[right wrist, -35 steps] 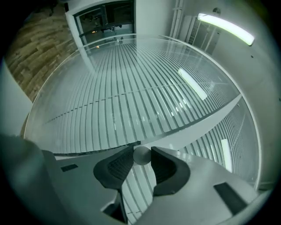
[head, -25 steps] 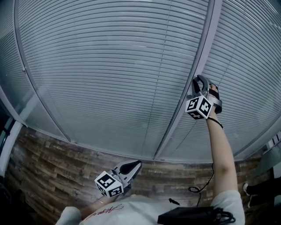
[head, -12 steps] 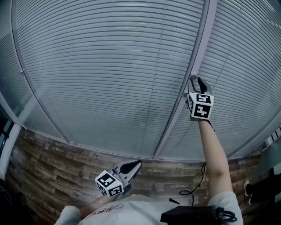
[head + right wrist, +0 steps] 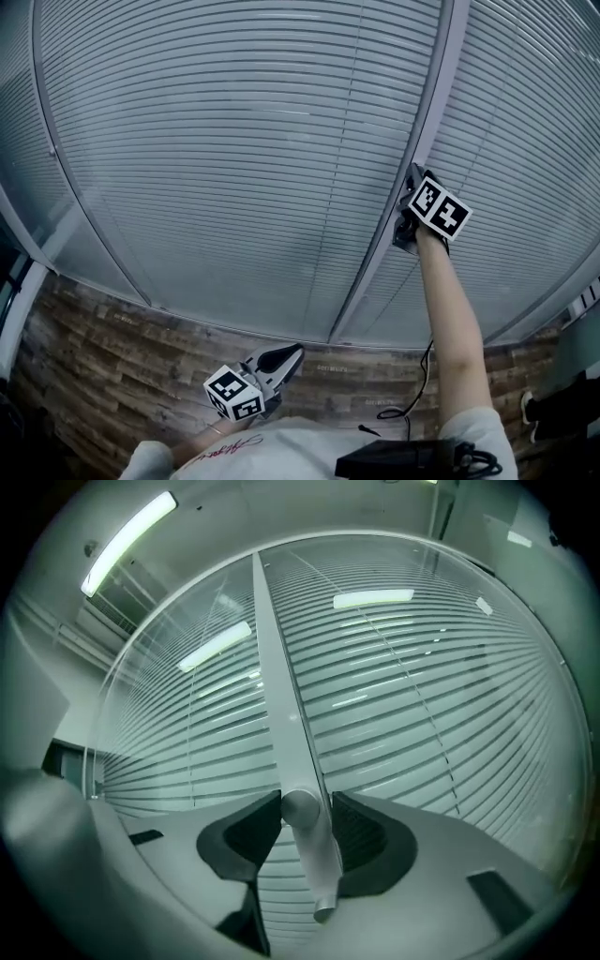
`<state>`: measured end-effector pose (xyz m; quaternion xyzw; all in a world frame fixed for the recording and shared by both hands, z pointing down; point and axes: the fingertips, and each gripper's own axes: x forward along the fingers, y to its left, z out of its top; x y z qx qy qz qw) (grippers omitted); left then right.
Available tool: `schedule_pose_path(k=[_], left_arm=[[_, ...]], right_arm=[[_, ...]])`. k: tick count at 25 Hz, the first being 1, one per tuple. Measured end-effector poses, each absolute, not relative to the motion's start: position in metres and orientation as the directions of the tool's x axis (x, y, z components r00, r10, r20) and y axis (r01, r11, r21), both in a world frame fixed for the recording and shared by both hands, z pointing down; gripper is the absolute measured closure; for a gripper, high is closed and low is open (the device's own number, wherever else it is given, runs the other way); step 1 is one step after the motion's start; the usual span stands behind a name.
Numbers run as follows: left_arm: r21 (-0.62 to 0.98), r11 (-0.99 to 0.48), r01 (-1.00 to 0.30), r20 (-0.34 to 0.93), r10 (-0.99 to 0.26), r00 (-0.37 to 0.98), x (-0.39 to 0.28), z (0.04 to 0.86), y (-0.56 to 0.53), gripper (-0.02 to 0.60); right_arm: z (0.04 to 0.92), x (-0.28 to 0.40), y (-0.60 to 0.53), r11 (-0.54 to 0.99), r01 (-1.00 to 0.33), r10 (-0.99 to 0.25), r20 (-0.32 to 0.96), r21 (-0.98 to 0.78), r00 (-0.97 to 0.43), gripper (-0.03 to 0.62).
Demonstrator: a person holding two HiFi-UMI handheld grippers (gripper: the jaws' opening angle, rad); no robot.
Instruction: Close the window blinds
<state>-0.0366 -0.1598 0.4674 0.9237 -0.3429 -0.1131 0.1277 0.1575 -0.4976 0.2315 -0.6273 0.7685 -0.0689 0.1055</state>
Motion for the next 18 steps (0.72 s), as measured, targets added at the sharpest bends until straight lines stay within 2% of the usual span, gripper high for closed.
schedule_pose_path(k=[4, 9, 14, 18], left_arm=[[0.328, -0.722, -0.609, -0.119, -0.671, 0.732, -0.039, 0.467, -0.161, 0.563], [0.335, -0.723, -0.604, -0.123, -0.669, 0.733, -0.040, 0.468, -0.161, 0.563], [0.333, -0.730, -0.597, -0.128, -0.662, 0.738, -0.039, 0.468, -0.157, 0.563], [0.335, -0.730, -0.596, -0.123, -0.661, 0.740, -0.036, 0.467, -0.159, 0.563]], right_arm=[[0.236, 0.155, -0.502, 0.219, -0.934, -0.975, -0.083, -0.280, -0.204, 0.444], [0.236, 0.155, -0.501, 0.240, -0.951, -0.971, -0.067, -0.193, -0.231, 0.445], [0.239, 0.149, -0.498, 0.217, -0.963, -0.973, -0.044, 0.159, -0.227, 0.454], [0.239, 0.145, -0.498, 0.155, -0.863, -0.980, -0.036, 0.482, -0.196, 0.461]])
